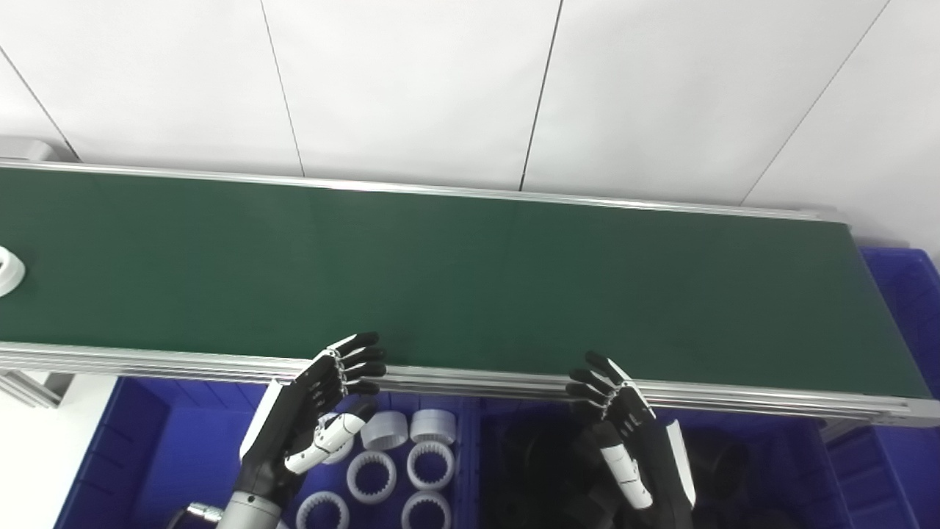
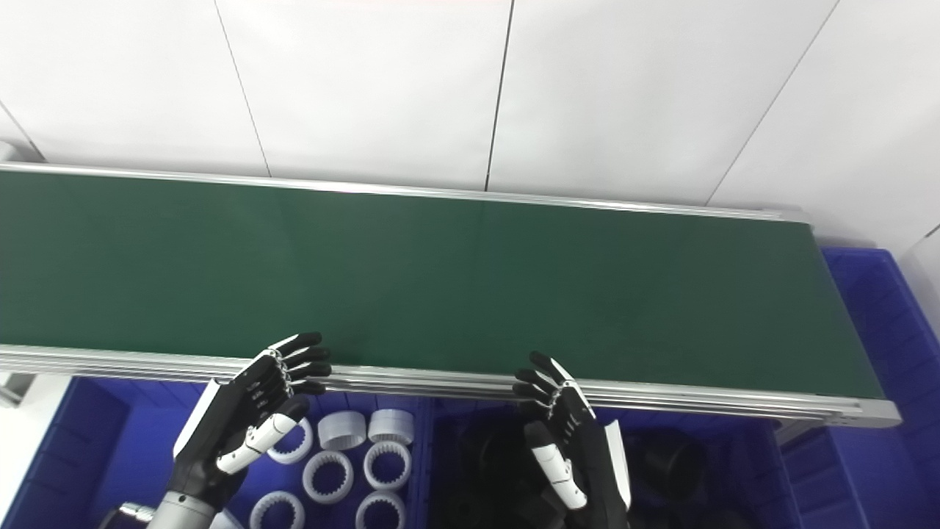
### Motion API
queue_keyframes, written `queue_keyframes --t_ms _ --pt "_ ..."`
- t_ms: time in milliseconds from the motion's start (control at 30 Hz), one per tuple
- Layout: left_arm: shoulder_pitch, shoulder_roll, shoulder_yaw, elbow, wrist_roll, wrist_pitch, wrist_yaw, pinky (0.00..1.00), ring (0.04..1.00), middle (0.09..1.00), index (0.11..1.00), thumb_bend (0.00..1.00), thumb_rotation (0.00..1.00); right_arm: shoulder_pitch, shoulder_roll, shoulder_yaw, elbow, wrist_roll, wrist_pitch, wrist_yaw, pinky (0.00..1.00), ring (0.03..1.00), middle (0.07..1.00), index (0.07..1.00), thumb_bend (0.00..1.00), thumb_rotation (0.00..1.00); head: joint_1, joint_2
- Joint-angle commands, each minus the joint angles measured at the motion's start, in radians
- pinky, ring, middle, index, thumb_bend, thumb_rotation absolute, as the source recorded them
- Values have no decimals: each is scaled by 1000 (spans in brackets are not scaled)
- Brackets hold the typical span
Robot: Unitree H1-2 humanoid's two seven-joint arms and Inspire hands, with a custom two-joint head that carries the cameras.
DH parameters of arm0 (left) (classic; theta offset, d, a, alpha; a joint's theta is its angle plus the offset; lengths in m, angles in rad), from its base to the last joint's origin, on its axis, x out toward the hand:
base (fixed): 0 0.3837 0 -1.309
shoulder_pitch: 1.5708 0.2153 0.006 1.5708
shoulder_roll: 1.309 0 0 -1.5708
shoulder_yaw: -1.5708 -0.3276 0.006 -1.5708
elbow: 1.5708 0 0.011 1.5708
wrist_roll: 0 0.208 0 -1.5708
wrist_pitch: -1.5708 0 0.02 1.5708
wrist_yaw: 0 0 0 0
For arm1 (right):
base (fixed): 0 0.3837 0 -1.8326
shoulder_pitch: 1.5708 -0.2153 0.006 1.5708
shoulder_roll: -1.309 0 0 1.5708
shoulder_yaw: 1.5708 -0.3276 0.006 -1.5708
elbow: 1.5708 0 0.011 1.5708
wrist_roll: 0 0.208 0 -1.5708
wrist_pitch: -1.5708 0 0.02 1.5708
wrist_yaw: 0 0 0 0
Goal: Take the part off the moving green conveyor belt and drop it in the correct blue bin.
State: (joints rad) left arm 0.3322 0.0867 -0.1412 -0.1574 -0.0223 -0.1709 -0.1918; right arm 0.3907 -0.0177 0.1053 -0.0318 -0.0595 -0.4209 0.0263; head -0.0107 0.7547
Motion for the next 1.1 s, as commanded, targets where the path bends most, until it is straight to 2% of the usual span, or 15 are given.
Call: queue_keyframes --t_ms 0,100,200,333,367,400,500,667,767,867,1067 --pt "-8 2 1 -23 -15 -38 -2 660 737 782 814 741 579 -2 0 4 -17 8 -48 0 661 734 775 851 687 794 1 1" --pt "-8 1 1 -21 -17 -40 -2 659 735 779 812 750 581 -1 0 2 -16 9 -47 1 663 737 776 851 694 796 3 -1" --pt "-10 -4 -2 -7 -18 -45 -2 655 734 778 807 748 574 -6 -7 2 -7 13 -48 2 661 733 773 850 676 788 101 -49" --pt "-10 -13 -8 24 -31 -72 -8 644 721 766 781 720 512 -5 -20 -1 7 27 -49 5 665 734 778 854 617 753 151 -77" --pt "-11 -14 -12 40 -26 -88 -7 643 721 765 781 720 511 -6 -24 -3 15 26 -49 2 665 734 778 854 616 753 190 -109" --pt "-11 -15 -14 51 -23 -100 -6 641 718 761 778 716 507 -6 -27 -4 21 25 -49 -1 665 734 781 860 618 777 190 -109" --pt "-9 -18 -19 82 -12 -131 0 638 714 757 773 707 497 -10 -34 -6 48 31 -49 -5 666 735 786 866 625 799 233 -176" --pt "-8 -17 -21 114 -18 -153 -1 640 714 766 771 669 404 -19 -34 -9 95 45 -49 0 683 743 792 871 630 806 258 -260" --pt "-13 -12 -20 127 -19 -165 -5 626 707 763 761 667 357 -21 -28 -9 110 61 -49 12 703 755 800 880 597 803 254 -275" --pt "-22 -2 -18 128 -12 -163 -7 609 693 755 756 661 320 -28 -25 -4 121 58 -49 13 719 767 807 906 488 811 243 -290" --pt "-50 7 -19 107 -29 -140 -17 583 670 738 740 699 276 -35 -20 0 131 55 -49 12 721 768 810 909 377 799 243 -305"
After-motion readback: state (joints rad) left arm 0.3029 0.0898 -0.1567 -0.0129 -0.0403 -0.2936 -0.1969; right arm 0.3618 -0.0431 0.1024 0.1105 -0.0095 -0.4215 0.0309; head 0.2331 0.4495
